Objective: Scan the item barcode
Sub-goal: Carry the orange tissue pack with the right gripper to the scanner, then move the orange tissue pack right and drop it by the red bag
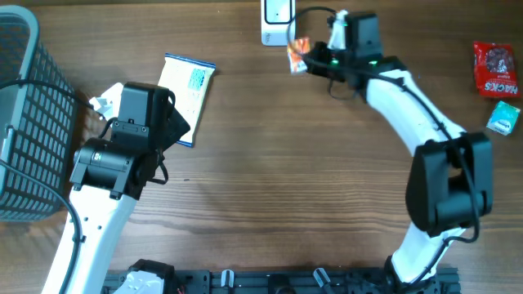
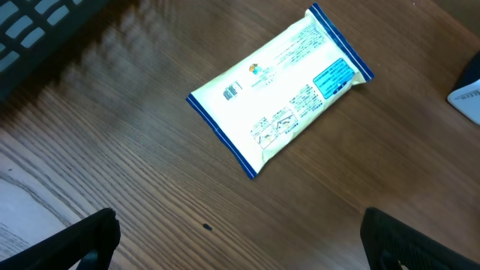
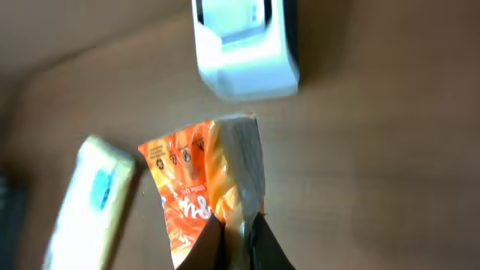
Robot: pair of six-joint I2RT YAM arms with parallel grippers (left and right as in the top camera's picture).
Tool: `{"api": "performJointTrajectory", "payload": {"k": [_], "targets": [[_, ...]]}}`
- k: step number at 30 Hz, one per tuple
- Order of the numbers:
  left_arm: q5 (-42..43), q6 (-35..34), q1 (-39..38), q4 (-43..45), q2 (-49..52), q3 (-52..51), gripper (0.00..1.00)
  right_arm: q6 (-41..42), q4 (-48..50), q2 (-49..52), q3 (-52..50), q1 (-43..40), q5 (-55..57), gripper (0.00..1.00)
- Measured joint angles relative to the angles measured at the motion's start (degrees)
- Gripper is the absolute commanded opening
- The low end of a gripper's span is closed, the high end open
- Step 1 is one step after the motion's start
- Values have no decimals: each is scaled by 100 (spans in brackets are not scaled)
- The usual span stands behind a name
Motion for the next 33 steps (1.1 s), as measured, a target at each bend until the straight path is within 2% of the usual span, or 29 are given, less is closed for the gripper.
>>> {"api": "performJointTrajectory", "payload": {"k": [3,7,10,14,17,22,25,29,33], "targets": [[0,0,0,-7,0,0,100,-452,1202,7,-4,570,1497,5],[-2,0,0,-22,4,0,100,-1810,3141,101,37,1213,3165,4],[-2,0,0,-20,4,0,100,-3228,4686,507,101,1375,3886,4],[-2,0,0,-17,4,-2,100,-4793,5821,1300,98,1298,4363,4],[0,0,0,-15,4,-2,100,-5532,6070,1832,94,1270,4562,5],[0,0,0,-17,4,-2,100,-5855,6109,2035,83,1270,4649,4],[0,0,0,-17,4,-2,100,-5995,6570,2039,81,1263,4959,4],[-2,0,0,-15,4,-2,100,-6472,7237,2041,83,1097,5829,4],[-2,0,0,-13,4,-2,100,-6590,6662,2041,90,208,7112,4]]}}
